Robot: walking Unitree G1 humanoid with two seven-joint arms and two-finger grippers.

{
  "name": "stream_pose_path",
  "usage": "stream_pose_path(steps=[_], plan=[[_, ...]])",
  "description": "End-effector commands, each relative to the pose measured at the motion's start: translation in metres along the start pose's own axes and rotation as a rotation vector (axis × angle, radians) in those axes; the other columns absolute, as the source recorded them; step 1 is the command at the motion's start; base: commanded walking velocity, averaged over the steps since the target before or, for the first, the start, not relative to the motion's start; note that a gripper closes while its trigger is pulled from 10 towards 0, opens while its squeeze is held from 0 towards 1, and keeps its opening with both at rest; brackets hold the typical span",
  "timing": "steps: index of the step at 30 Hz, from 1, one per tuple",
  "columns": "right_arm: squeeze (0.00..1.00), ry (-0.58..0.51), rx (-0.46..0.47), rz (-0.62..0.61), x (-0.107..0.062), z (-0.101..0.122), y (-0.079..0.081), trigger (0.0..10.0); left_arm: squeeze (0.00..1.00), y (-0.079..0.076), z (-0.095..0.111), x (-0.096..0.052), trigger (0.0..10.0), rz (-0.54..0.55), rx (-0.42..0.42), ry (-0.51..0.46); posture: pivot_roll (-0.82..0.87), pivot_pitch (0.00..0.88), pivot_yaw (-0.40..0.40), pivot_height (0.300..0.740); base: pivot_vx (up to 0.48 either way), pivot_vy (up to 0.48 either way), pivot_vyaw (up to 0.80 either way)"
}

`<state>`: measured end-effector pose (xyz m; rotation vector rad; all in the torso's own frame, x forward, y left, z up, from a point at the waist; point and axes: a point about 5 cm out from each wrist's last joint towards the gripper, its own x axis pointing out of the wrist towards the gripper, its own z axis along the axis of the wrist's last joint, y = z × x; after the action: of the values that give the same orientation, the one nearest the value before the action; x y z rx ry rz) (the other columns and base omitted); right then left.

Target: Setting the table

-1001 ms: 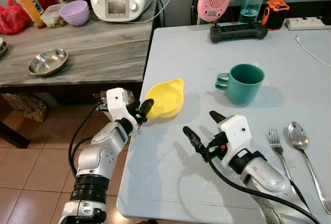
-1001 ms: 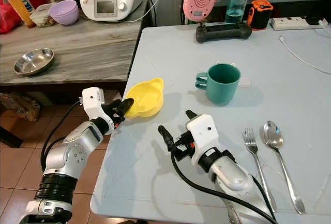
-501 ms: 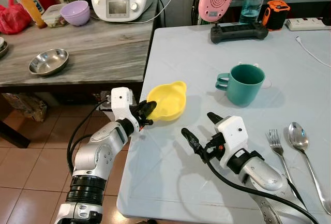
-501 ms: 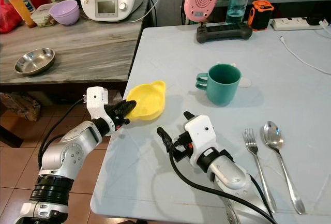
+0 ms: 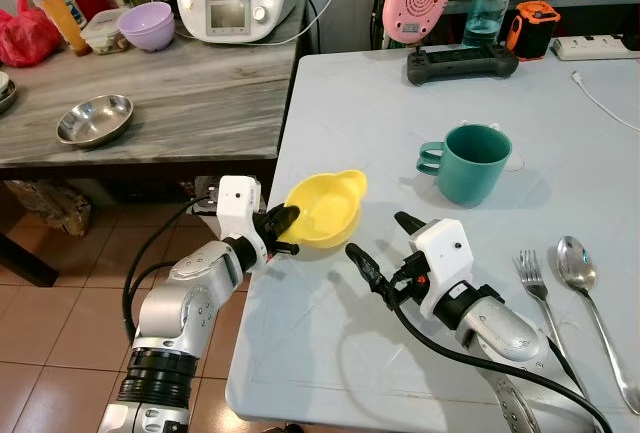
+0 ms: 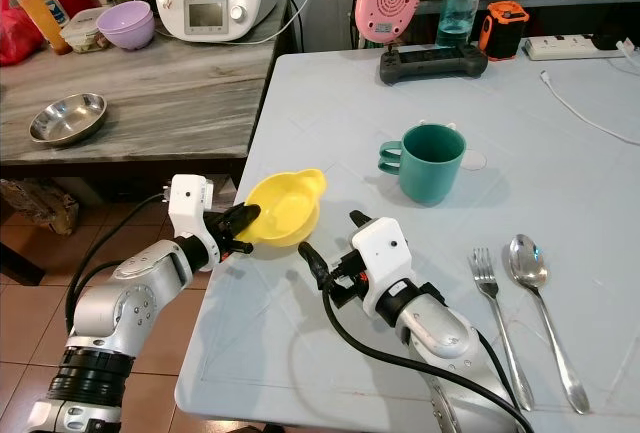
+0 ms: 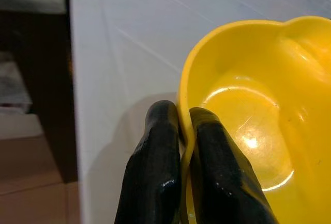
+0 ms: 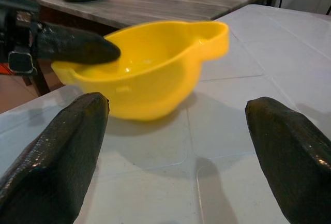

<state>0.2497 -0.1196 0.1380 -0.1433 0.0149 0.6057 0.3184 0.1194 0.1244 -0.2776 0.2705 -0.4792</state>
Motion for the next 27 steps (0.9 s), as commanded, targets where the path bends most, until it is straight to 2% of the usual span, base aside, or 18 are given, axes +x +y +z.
stream_pose_path(steps=[1, 3, 4, 5, 7, 12, 14, 15, 18, 19, 21, 22, 23, 25, 26, 27], plan=[[0.36, -0.011, -0.005, 0.016, 0.003, 0.002, 0.002, 10.0, 0.00, 0.003, 0.015, -0.010, 0.0, 0.039, 0.022, -0.116, -0.15, 0.087, 0.139, 0.740, 0.000, 0.000, 0.00], [0.33, -0.012, -0.006, 0.014, 0.005, 0.002, 0.001, 10.0, 0.00, 0.001, 0.022, -0.016, 0.0, 0.032, 0.022, -0.188, -0.15, 0.087, 0.139, 0.740, 0.000, 0.000, 0.00], [0.10, -0.013, -0.007, 0.012, 0.005, 0.002, 0.001, 10.0, 0.00, 0.000, 0.026, -0.020, 0.0, 0.033, 0.028, -0.227, -0.14, 0.082, 0.132, 0.740, 0.000, 0.000, 0.00], [0.00, -0.017, -0.011, 0.010, 0.007, 0.003, 0.000, 10.0, 0.00, 0.001, 0.030, -0.026, 0.0, 0.049, 0.030, -0.286, -0.14, 0.077, 0.128, 0.740, 0.000, 0.000, 0.00], [0.00, -0.021, -0.018, 0.004, 0.009, 0.004, -0.002, 10.0, 0.00, 0.003, 0.034, -0.033, 0.0, 0.074, 0.030, -0.349, -0.14, 0.074, 0.126, 0.740, 0.000, 0.000, 0.00], [0.00, -0.032, -0.017, 0.000, 0.016, 0.006, -0.006, 10.0, 0.00, 0.005, 0.034, -0.047, 0.0, 0.128, 0.041, -0.420, -0.12, 0.055, 0.111, 0.740, 0.000, 0.000, 0.00], [0.00, -0.039, -0.015, -0.006, 0.018, 0.008, -0.007, 10.0, 0.00, 0.007, 0.031, -0.053, 0.0, 0.167, 0.066, -0.434, -0.12, 0.051, 0.108, 0.740, 0.000, 0.000, 0.00], [0.00, -0.049, -0.008, -0.018, 0.019, 0.009, -0.009, 10.0, 0.00, 0.011, 0.028, -0.058, 0.0, 0.226, 0.073, -0.429, -0.11, 0.049, 0.105, 0.740, 0.000, 0.000, 0.00], [0.00, -0.052, -0.004, -0.038, 0.021, 0.009, -0.011, 10.0, 0.00, 0.018, 0.024, -0.068, 0.0, 0.312, 0.095, -0.431, -0.11, 0.046, 0.101, 0.740, 0.000, 0.000, 0.00], [0.00, -0.052, -0.004, -0.038, 0.021, 0.009, -0.011, 10.0, 0.00, 0.018, 0.024, -0.068, 0.0, 0.312, 0.095, -0.431, -0.11, 0.046, 0.101, 0.740, 0.000, 0.000, 0.00], [0.00, -0.052, -0.001, -0.043, 0.022, 0.009, -0.013, 10.0, 0.00, 0.020, 0.019, -0.073, 1.4, 0.351, 0.102, -0.425, -0.10, 0.045, 0.095, 0.740, 0.000, 0.000, 0.00], [0.00, -0.051, 0.001, -0.045, 0.022, 0.008, -0.013, 10.0, 0.00, 0.021, 0.017, -0.076, 3.0, 0.360, 0.093, -0.416, -0.09, 0.046, 0.090, 0.740, 0.000, 0.000, 0.00], [0.00, -0.051, 0.008, -0.048, 0.023, 0.008, -0.014, 10.0, 0.00, 0.022, 0.012, -0.078, 7.2, 0.363, 0.081, -0.400, -0.09, 0.048, 0.086, 0.740, 0.000, 0.000, 0.00], [0.00, -0.048, 0.016, -0.051, 0.024, 0.007, -0.015, 10.0, 0.00, 0.022, 0.006, -0.082, 6.8, 0.368, 0.066, -0.382, -0.09, 0.048, 0.082, 0.740, 0.000, 0.000, 0.00], [0.00, -0.047, 0.016, -0.048, 0.025, 0.007, -0.015, 10.0, 0.00, 0.021, 0.004, -0.083, 9.5, 0.371, 0.046, -0.380, -0.08, 0.050, 0.074, 0.740, 0.000, 0.000, 0.00], [0.00, -0.046, 0.015, -0.047, 0.026, 0.007, -0.016, 10.0, 0.00, 0.021, 0.003, -0.083, 9.5, 0.371, 0.039, -0.379, -0.08, 0.050, 0.074, 0.740, 0.000, 0.000, 0.00]])
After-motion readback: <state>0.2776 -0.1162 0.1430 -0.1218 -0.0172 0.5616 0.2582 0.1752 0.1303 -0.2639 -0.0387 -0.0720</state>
